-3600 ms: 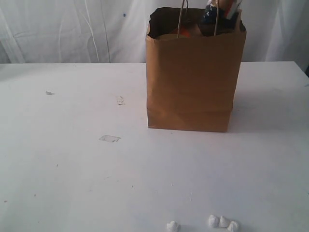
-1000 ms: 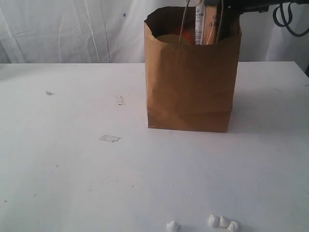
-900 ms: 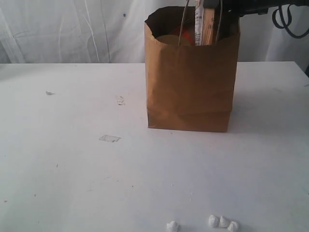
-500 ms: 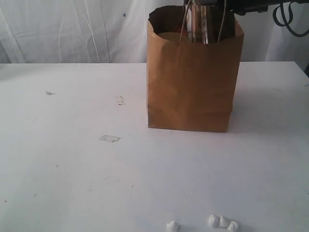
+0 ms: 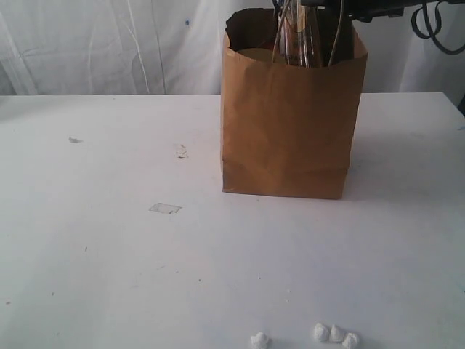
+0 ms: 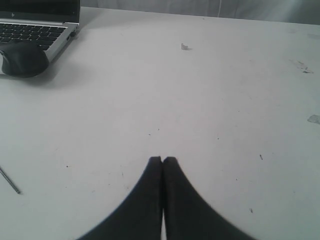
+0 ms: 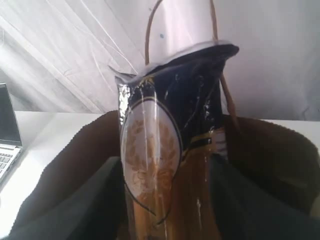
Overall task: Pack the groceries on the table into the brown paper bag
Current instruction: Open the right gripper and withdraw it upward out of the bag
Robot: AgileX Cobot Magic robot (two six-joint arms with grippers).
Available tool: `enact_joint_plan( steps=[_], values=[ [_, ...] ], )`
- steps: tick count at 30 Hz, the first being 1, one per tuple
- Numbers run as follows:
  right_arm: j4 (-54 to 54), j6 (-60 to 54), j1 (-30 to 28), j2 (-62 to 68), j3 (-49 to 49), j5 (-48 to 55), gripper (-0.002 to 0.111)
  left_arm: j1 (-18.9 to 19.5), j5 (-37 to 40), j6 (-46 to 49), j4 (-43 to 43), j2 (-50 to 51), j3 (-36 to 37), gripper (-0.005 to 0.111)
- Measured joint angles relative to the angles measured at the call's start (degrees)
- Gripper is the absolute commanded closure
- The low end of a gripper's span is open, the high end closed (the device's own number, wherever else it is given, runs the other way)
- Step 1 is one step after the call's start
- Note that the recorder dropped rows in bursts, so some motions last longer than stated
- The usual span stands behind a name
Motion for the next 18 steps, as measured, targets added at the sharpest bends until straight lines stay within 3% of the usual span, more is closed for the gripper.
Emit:
enact_joint_plan(
  steps=[9, 18],
  values=[
    [-4.26, 0.00, 0.00, -5.27, -0.24, 2.31, 0.061, 0.00, 0.00, 0.00, 0.00, 0.00, 0.00, 0.107],
    [-18.71, 2.66, 0.00, -8.22, -0.34, 8.32, 0.061, 0.00, 0.00, 0.00, 0.00, 0.00, 0.00, 0.107]
  ],
)
